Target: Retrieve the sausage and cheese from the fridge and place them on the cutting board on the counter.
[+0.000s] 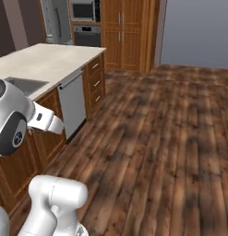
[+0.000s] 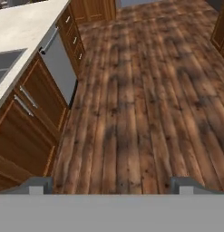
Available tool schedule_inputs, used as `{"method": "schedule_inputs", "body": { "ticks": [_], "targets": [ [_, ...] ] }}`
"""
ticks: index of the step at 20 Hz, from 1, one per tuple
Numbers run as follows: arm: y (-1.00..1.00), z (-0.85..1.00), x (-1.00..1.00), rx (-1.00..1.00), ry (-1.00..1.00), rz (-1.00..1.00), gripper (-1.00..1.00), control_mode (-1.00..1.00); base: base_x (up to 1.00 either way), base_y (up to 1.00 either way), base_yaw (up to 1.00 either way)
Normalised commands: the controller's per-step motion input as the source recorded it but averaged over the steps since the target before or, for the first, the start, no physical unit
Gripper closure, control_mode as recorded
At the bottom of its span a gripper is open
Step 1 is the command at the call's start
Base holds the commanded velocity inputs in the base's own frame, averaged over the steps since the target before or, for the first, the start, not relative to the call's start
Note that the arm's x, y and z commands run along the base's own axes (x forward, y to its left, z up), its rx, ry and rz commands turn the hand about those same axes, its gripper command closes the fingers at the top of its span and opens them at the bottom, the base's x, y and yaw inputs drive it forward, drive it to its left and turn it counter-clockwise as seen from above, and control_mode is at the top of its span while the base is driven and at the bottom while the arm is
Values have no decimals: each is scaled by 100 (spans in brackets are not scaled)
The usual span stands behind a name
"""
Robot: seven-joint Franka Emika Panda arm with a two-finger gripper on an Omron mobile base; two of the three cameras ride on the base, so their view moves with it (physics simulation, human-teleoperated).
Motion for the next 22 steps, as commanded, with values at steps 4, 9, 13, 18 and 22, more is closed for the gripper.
{"method": "schedule_inputs", "body": {
  "ticks": [4,9,13,18,22],
  "targets": [
    [0,0,0,0,0,0,-100,100,100,-31,-2],
    [0,0,0,0,0,0,-100,100,100,-29,0],
    [0,0,0,0,0,0,-100,100,100,-45,0],
    [0,0,0,0,0,0,-100,100,100,-82,-7],
    [0,0,0,0,0,0,-100,100,100,-91,-16]
  ]
}}
